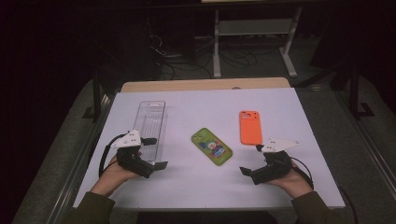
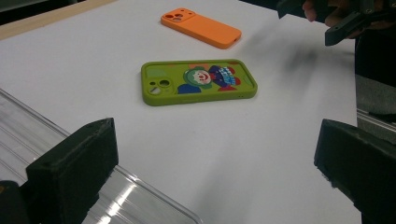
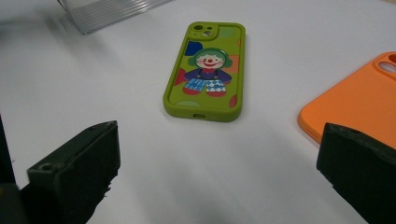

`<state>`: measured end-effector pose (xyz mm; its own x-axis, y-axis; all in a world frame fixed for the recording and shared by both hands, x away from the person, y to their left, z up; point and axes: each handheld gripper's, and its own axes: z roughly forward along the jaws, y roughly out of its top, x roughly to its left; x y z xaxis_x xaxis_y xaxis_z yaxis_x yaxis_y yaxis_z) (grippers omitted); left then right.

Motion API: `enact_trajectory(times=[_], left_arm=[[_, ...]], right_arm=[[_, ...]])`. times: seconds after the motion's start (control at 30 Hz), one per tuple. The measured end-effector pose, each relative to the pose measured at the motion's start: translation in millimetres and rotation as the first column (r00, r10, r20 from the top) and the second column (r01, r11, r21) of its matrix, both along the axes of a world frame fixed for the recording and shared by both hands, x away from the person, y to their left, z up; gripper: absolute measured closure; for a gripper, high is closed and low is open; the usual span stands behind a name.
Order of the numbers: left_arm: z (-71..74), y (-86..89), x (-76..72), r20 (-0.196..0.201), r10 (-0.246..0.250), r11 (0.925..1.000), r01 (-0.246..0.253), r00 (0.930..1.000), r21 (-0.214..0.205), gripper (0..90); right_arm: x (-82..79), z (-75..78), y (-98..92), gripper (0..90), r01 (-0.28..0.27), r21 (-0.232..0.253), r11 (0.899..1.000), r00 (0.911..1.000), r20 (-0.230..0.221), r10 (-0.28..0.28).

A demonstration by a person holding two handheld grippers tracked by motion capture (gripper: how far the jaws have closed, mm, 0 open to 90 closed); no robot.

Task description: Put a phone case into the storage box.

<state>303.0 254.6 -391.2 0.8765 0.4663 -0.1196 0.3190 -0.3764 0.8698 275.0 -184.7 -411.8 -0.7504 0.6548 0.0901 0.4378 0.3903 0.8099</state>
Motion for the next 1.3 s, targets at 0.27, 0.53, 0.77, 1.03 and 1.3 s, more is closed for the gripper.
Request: enact_trajectory(times=[0.27,0.53,0.77,1.03,1.3], left_arm=[[0.8,-3.8,1.8,-0.004,-0.005,1.0,0.005,1.0,0.005,0.0],[3.2,-20.2,4.0,-0.007,-0.035,0.9989,0.035,0.9994,0.032,0.0],[8.1,-37.8,4.1,-0.015,-0.059,0.9978,0.06,0.9981,0.028,0.0],[10.9,-56.8,8.7,-0.009,-0.084,0.9957,0.084,0.9964,0.037,0.0],[12.2,-80.6,8.7,-0.005,-0.098,0.9938,0.098,0.9952,0.053,0.0]], right_arm=[[0.3,1.5,0.3,0.0,0.002,-0.001,1.0,1.0,0.002,-0.002],[5.7,4.6,4.2,0.0,0.012,-0.02,1.0,0.9999,-0.008,-0.012],[17.7,8.9,8.8,0.0,0.032,-0.038,0.999,0.9991,-0.025,-0.033],[35.4,10.3,12.0,4.3,0.053,-0.052,0.997,0.9976,-0.041,-0.055],[53.4,13.4,16.2,15.5,0.084,-0.077,0.993,0.9926,-0.081,-0.091]])
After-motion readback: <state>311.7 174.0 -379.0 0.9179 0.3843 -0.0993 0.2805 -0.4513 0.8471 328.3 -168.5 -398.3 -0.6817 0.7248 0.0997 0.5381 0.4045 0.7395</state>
